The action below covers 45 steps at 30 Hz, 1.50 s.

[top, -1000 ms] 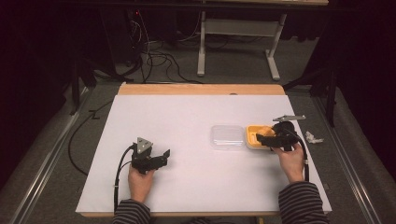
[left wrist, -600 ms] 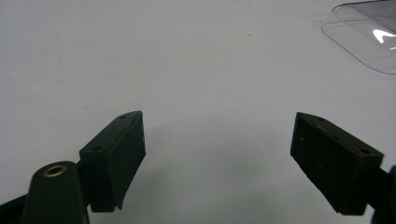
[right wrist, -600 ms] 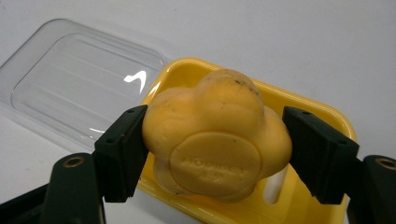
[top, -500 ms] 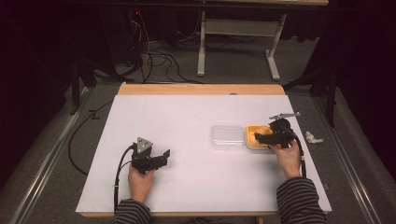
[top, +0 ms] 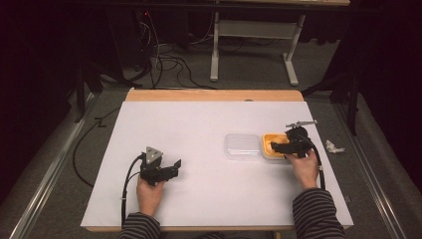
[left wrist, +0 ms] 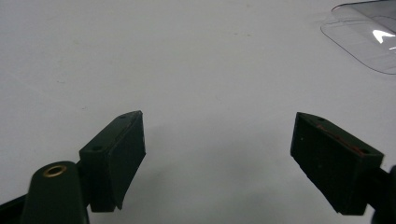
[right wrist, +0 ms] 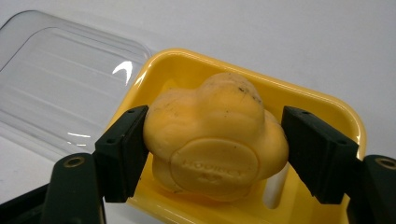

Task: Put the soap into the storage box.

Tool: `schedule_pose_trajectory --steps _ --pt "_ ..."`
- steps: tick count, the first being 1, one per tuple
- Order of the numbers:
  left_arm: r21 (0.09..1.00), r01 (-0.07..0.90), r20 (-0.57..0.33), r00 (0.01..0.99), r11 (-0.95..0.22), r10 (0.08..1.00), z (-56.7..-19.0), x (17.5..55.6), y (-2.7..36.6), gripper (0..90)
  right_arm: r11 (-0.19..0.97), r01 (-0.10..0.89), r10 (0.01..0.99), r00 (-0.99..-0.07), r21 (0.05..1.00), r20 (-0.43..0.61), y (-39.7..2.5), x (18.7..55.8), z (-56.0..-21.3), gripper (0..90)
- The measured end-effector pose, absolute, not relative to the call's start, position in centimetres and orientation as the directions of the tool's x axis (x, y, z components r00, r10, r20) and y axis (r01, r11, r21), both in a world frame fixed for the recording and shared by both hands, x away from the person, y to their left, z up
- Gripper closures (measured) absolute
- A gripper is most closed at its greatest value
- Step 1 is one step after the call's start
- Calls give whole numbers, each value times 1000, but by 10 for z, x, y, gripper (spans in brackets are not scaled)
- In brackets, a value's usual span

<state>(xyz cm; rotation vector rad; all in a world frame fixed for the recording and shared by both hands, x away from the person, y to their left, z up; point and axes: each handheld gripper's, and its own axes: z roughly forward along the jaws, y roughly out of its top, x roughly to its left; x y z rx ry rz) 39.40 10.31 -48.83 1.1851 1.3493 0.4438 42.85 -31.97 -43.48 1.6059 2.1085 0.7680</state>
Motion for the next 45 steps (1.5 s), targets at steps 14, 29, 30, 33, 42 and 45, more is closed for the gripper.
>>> schedule_pose_trajectory --steps 14,29,30,33,42,45 --pt "840 365 -504 247 402 827 -488 394 103 185 195 749 963 -270 633 23 -316 429 -438 269" --pt "839 365 -505 246 404 827 -489 394 103 185 191 693 965 -260 695 -6 -312 419 -430 294" --pt "839 365 -505 246 403 828 -489 394 103 186 194 692 965 -260 696 -10 -312 418 -429 295" --pt "841 364 -501 247 400 829 -489 394 103 185 196 682 965 -261 705 -15 -312 415 -427 296" --pt "842 365 -499 250 397 830 -489 394 103 185 201 655 962 -271 728 -22 -313 405 -417 297" --pt "842 362 -500 250 399 829 -488 393 103 184 193 635 965 -261 748 -28 -315 400 -415 296"
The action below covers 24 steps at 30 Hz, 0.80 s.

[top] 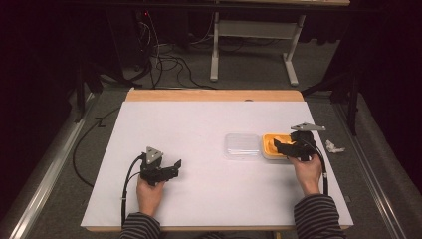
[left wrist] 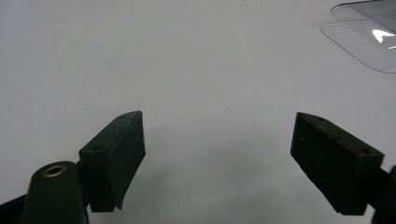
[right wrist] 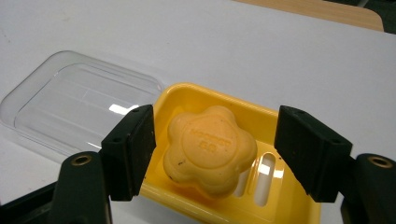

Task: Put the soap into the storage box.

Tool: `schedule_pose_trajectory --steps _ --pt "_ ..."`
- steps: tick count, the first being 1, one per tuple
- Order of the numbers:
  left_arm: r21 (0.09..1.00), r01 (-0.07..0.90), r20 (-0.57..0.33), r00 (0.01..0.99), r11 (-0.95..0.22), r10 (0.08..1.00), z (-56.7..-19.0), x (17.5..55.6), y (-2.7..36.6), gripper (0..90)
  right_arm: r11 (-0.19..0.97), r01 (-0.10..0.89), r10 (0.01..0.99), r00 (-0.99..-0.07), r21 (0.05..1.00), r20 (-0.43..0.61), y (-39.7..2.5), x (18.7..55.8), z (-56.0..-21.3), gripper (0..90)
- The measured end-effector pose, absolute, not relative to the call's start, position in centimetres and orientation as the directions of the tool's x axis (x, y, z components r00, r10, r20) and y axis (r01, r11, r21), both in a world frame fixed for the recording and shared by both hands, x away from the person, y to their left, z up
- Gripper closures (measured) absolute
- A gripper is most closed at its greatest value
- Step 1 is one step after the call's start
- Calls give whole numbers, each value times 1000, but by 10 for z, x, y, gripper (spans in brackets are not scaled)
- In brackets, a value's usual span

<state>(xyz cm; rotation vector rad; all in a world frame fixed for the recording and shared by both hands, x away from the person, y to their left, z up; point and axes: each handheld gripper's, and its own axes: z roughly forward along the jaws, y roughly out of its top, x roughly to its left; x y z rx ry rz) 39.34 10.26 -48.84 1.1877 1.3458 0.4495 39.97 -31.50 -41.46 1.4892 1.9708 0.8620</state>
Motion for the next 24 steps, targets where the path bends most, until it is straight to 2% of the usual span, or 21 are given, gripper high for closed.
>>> schedule_pose_trajectory --steps 14,24 --pt "843 362 -499 248 398 830 -488 394 103 184 150 613 970 -244 776 5 -330 382 -412 283" --pt "841 364 -501 248 400 829 -489 394 103 185 173 597 966 -259 784 -17 -331 366 -412 279"
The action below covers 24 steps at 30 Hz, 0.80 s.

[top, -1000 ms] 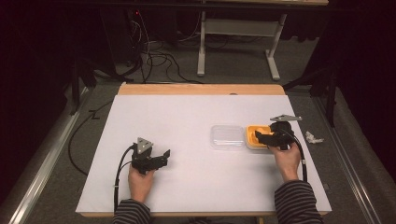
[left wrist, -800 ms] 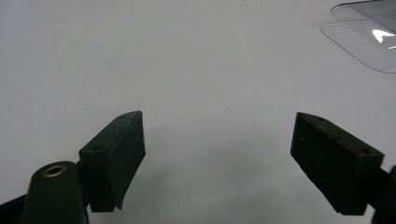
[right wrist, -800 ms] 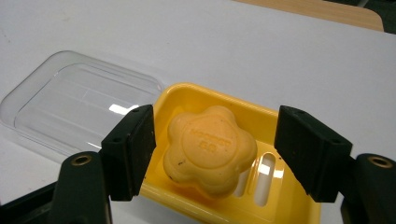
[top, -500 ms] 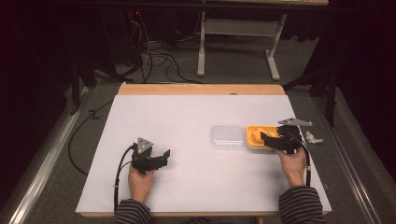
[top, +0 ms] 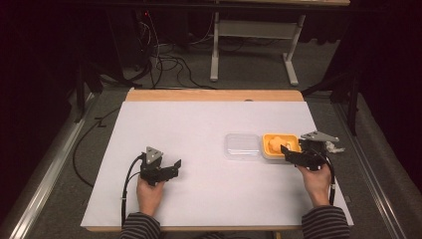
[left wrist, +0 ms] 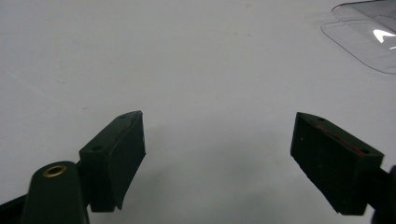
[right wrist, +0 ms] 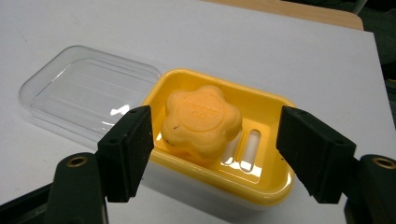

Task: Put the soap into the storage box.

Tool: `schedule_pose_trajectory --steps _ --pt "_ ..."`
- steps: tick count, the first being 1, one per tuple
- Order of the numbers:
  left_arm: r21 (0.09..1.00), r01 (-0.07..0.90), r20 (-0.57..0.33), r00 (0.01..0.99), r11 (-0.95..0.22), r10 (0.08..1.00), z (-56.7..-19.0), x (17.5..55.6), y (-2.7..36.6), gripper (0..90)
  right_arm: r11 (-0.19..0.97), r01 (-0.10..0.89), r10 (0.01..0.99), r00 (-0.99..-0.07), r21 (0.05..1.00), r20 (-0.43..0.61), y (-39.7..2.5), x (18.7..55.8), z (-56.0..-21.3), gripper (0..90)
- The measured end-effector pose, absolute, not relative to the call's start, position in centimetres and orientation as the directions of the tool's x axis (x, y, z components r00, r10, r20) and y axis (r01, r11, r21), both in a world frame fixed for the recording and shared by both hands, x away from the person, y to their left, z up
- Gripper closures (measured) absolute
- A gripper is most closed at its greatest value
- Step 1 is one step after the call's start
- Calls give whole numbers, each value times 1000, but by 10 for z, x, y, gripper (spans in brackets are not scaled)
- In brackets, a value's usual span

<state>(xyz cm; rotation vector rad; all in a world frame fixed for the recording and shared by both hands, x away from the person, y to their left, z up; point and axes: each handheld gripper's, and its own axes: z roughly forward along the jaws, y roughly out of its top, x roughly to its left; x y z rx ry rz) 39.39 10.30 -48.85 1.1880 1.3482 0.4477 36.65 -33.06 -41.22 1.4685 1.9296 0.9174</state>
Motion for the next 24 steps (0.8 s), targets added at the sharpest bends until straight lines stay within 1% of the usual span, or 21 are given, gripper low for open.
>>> schedule_pose_trajectory --steps 5,13,24 --pt "838 366 -507 246 405 826 -488 394 103 186 151 575 968 -252 804 -1 -333 356 -410 280" --pt "843 365 -497 249 395 831 -488 394 103 185 123 585 969 -245 801 30 -336 347 -414 293" --pt "843 361 -498 250 398 830 -488 393 103 184 110 563 962 -268 819 56 -335 336 -416 292"
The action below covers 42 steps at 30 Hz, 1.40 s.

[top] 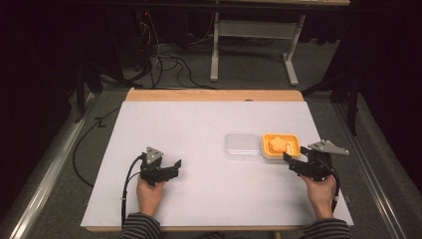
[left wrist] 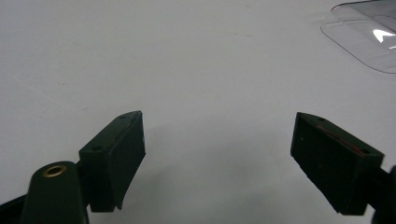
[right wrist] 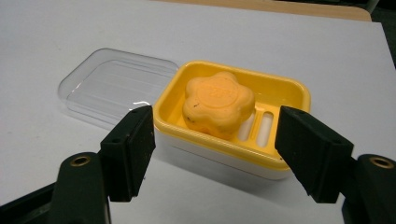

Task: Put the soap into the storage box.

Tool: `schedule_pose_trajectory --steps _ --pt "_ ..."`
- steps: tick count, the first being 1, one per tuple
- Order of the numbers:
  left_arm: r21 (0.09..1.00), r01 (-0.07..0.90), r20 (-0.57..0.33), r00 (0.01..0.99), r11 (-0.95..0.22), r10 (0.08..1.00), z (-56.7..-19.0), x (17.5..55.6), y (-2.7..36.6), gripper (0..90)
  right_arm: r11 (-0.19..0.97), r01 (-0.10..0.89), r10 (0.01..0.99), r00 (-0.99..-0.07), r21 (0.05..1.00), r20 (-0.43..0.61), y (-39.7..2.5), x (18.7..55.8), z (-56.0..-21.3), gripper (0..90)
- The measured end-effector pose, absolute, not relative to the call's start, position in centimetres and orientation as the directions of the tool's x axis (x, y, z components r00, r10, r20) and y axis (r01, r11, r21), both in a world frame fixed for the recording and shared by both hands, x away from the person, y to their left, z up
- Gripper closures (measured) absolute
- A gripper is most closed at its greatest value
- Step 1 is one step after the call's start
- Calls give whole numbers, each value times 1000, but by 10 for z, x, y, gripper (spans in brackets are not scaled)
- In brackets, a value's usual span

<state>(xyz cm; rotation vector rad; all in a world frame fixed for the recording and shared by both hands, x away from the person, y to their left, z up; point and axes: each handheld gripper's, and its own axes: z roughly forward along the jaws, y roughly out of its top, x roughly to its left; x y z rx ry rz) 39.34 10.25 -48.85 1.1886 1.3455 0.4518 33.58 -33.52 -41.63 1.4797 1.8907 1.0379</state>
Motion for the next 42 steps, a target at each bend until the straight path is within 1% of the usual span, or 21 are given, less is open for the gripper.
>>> schedule_pose_trajectory --steps 7,23,26,30,42 --pt "844 361 -498 250 397 830 -488 393 103 184 111 536 953 -296 837 63 -327 326 -416 297" --pt "844 358 -499 255 399 828 -488 393 102 180 128 528 943 -327 839 62 -314 313 -418 295" --pt "843 358 -502 255 401 827 -488 393 102 181 146 513 931 -360 846 57 -309 310 -419 293" --pt "845 357 -500 257 399 827 -488 392 102 180 158 515 926 -373 842 54 -304 309 -420 293" --pt "845 357 -498 256 398 828 -488 392 102 180 166 510 921 -387 844 53 -291 307 -422 290"
